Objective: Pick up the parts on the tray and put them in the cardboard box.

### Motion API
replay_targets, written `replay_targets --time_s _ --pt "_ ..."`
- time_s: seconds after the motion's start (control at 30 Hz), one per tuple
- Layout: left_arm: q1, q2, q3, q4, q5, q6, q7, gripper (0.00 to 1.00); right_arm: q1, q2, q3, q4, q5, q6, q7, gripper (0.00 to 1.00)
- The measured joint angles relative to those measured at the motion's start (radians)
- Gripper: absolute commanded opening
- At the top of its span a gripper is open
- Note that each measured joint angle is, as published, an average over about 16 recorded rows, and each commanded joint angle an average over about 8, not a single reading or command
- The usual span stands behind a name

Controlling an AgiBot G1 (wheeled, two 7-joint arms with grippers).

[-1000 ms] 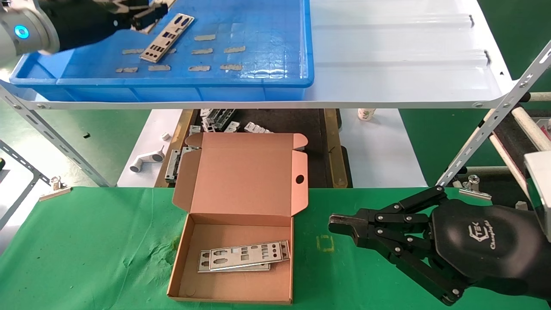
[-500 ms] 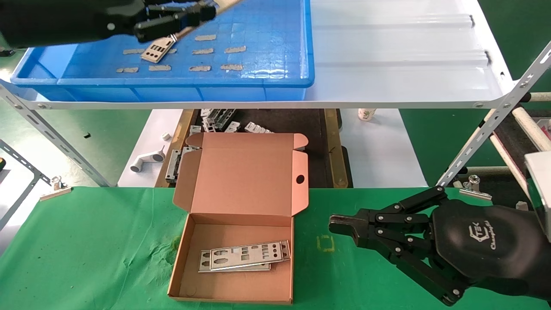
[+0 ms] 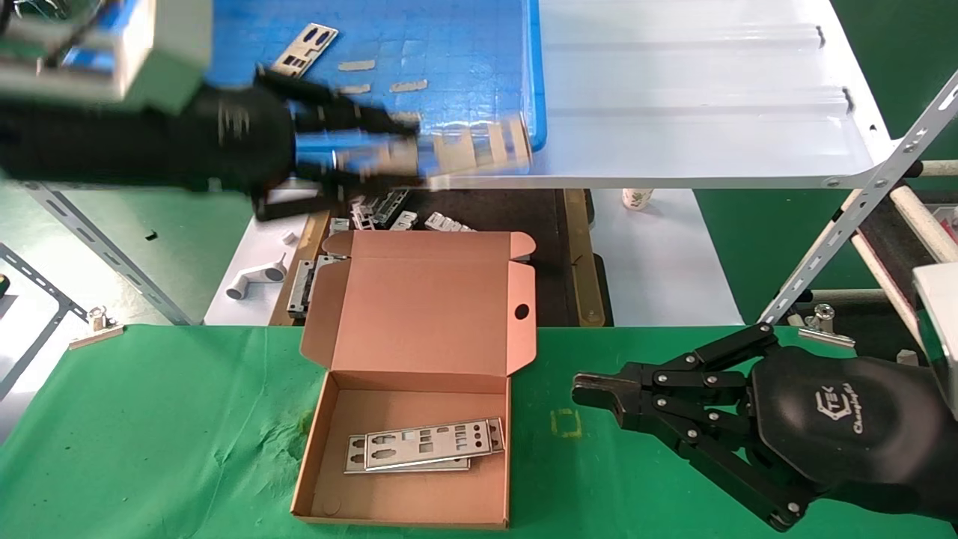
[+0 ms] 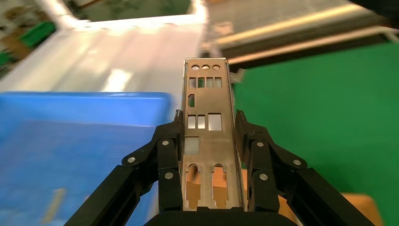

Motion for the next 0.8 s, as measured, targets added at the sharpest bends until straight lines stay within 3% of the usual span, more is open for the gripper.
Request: replay_targets --time_s 0.33,0.57,0.8 --pt "0.169 -0.139 0.149 -0.359 -0.064 -0.072 -0.046 0.00 0.000 0.000 0.000 0.000 0.000 0.000 0.000 0.00" --pt "0.292 -0.172 0.214 -0.493 0.022 -0.201 -0.068 0.00 0.000 0.000 0.000 0.000 0.000 0.000 0.000 0.00" --pt "0.393 -0.154 0.260 -0.547 0.116 -0.337 -0.104 0.00 0.000 0.000 0.000 0.000 0.000 0.000 0.000 0.00"
